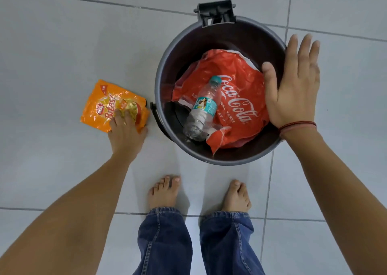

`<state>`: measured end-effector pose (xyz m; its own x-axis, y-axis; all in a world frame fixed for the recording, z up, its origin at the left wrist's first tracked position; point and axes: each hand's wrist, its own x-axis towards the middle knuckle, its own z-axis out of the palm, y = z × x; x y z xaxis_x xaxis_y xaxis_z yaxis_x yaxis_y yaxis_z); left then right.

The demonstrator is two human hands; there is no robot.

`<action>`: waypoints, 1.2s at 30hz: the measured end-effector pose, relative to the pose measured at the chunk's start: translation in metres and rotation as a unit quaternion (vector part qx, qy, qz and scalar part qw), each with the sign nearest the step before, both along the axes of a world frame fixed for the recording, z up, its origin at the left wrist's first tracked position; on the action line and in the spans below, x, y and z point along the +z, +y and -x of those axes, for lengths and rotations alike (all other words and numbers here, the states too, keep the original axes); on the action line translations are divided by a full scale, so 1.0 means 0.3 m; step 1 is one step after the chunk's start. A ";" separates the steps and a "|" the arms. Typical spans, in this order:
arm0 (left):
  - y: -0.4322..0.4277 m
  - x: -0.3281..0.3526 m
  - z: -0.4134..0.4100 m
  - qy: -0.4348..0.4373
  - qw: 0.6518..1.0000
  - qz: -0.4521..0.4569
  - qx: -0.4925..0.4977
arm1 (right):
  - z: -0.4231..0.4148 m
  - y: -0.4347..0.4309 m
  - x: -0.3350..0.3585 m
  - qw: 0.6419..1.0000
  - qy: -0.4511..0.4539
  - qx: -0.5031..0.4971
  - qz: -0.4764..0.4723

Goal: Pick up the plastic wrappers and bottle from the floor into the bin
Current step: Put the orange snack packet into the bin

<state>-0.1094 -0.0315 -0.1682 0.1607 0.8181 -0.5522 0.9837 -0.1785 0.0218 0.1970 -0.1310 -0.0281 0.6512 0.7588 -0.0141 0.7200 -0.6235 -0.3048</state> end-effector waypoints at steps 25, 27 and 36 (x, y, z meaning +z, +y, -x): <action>-0.077 0.576 -0.449 -0.142 0.958 0.067 -0.241 | -0.028 0.024 0.126 0.981 0.160 -0.007 0.105; -0.053 0.521 -0.472 -0.125 0.961 0.106 -0.224 | -0.023 0.021 0.118 0.984 0.150 -0.005 0.090; -0.085 0.457 -0.499 -0.114 0.954 0.243 -0.136 | -0.007 0.005 0.075 0.991 0.086 0.002 0.098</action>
<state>0.0405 -0.0570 -0.0311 0.4913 0.3859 -0.7808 0.8625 -0.3406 0.3743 0.1991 -0.1296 -0.0055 0.6225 0.7335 -0.2729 0.6707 -0.6797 -0.2970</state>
